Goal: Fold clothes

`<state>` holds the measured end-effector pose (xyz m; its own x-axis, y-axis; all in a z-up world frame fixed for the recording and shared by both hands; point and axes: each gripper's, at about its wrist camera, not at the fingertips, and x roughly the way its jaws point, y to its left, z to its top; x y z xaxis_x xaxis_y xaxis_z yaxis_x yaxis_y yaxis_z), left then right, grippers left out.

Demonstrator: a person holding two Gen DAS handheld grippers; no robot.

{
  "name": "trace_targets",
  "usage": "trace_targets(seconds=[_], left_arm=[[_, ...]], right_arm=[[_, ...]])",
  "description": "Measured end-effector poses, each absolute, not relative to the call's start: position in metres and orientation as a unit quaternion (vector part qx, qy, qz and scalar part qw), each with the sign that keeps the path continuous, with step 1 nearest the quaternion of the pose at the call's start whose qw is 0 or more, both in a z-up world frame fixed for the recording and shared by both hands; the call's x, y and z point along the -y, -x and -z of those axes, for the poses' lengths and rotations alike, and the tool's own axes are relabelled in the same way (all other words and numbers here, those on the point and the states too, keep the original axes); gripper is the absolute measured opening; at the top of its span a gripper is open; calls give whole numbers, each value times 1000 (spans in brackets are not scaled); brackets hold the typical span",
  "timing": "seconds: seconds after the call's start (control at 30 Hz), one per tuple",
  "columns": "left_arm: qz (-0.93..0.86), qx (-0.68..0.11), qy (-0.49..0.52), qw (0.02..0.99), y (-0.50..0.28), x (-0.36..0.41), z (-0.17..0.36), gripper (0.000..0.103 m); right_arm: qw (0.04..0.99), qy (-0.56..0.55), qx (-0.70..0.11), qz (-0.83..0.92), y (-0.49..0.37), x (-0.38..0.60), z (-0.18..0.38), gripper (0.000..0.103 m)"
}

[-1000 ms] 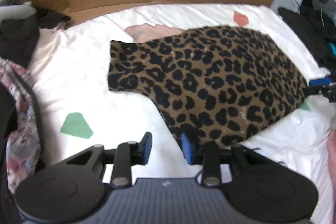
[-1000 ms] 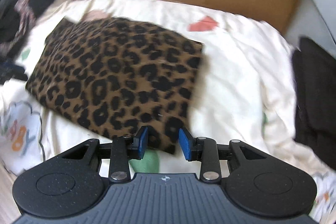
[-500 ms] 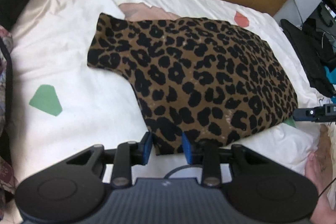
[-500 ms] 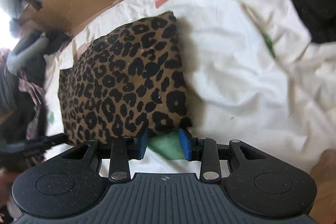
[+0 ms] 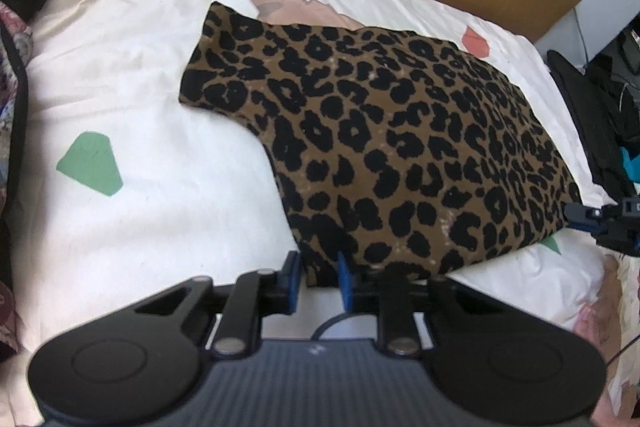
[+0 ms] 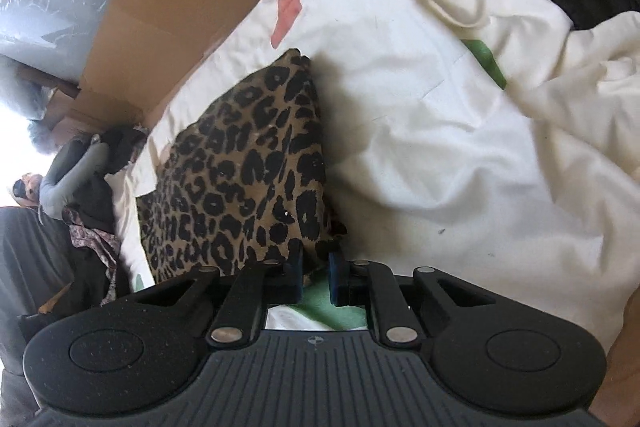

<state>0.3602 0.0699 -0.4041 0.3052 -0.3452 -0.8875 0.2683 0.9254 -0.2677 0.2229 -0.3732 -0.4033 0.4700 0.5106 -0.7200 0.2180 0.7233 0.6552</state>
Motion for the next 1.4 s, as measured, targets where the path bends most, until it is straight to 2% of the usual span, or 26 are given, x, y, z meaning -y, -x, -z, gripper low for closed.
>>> trace_targets(seconds=[0.23, 0.33, 0.43, 0.53, 0.57, 0.67, 0.93, 1.0, 1.03, 1.07, 1.1, 1.4], left_arm=[[190, -561, 40, 805, -360, -70, 405, 24], [194, -562, 50, 803, -359, -71, 406, 30], [195, -563, 57, 801, -359, -71, 408, 33], [187, -570, 95, 794, -358, -74, 411, 35], [186, -570, 97, 795, -357, -74, 412, 35], [185, -569, 100, 795, -358, -73, 413, 36], [184, -568, 109, 795, -361, -77, 412, 36], [183, -565, 115, 797, -361, -77, 413, 33], [182, -563, 116, 798, -361, -77, 414, 28], [181, -562, 117, 799, -361, -77, 414, 11], [180, -560, 118, 800, -361, -78, 415, 8], [196, -580, 136, 778, -355, -80, 400, 5]], right_arm=[[763, -365, -525, -94, -227, 370, 417, 24], [756, -372, -530, -95, -228, 368, 423, 34], [751, -387, -526, -96, -230, 366, 429, 36], [752, -391, -522, -97, -229, 367, 428, 33], [752, -393, -521, -97, -229, 367, 428, 24], [753, -396, -516, -98, -229, 368, 427, 13], [764, -384, -508, -108, -226, 369, 418, 11], [766, -381, -506, -110, -225, 369, 416, 11], [767, -379, -506, -110, -225, 369, 416, 11], [768, -376, -506, -109, -225, 368, 416, 11], [770, -373, -507, -108, -225, 368, 415, 11], [790, -353, -489, -106, -227, 375, 396, 11]])
